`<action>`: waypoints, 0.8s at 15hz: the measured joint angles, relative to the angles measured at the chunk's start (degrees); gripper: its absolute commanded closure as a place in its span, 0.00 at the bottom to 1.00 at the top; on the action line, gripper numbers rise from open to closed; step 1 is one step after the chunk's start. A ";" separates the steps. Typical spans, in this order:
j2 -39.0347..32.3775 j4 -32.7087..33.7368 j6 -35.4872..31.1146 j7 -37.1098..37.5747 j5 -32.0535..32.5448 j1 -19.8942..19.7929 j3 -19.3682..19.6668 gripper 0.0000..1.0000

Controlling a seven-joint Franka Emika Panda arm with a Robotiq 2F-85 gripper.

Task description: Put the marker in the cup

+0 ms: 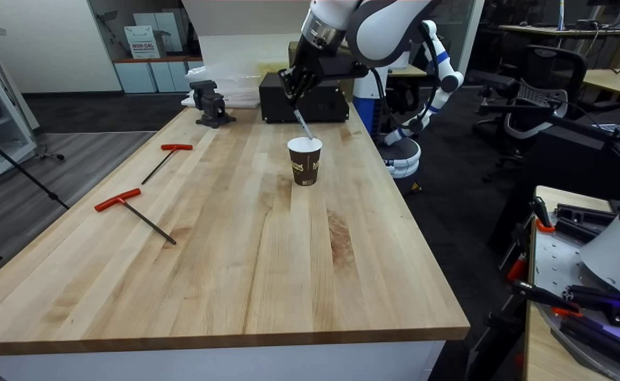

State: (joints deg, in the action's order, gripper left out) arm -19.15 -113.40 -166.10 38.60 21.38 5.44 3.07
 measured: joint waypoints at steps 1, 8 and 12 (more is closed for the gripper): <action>-0.28 0.28 0.00 0.00 0.00 0.04 -0.05 0.96; -1.20 1.00 0.00 0.01 0.54 0.45 0.53 0.96; -1.24 1.00 0.00 0.04 0.78 0.68 0.71 0.54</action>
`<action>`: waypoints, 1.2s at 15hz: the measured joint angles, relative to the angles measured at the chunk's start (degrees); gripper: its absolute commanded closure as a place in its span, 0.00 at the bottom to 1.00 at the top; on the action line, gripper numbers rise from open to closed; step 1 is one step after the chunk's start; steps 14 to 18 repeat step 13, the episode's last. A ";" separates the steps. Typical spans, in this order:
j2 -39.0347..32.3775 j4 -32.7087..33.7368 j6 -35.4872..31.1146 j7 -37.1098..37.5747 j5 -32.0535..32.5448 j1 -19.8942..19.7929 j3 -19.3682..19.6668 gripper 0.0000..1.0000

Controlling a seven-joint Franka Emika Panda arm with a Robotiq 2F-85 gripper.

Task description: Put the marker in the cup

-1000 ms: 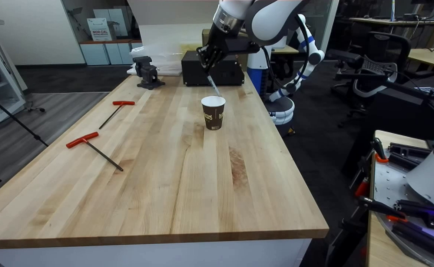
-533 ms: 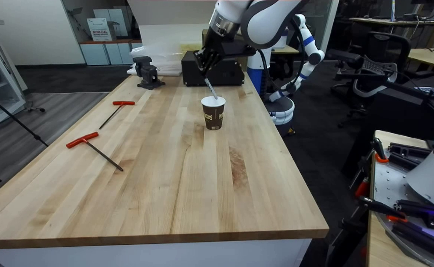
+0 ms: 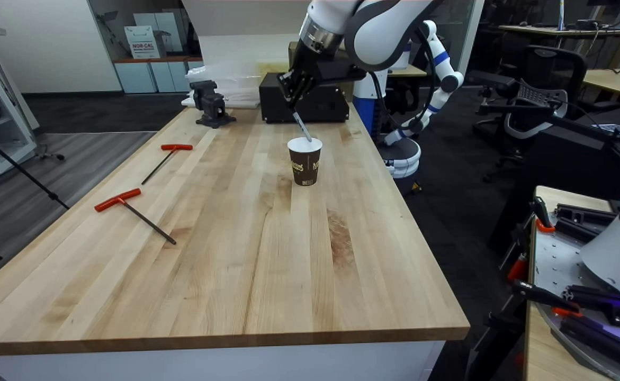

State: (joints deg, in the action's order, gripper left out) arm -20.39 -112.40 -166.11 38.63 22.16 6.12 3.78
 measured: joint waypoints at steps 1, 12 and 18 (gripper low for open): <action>-0.01 0.00 0.00 0.00 0.01 0.05 0.00 0.49; -0.05 -0.13 0.26 -0.19 -2.95 -0.07 -3.19 0.02; -0.07 -0.13 0.25 -0.20 -2.95 -0.08 -3.17 0.00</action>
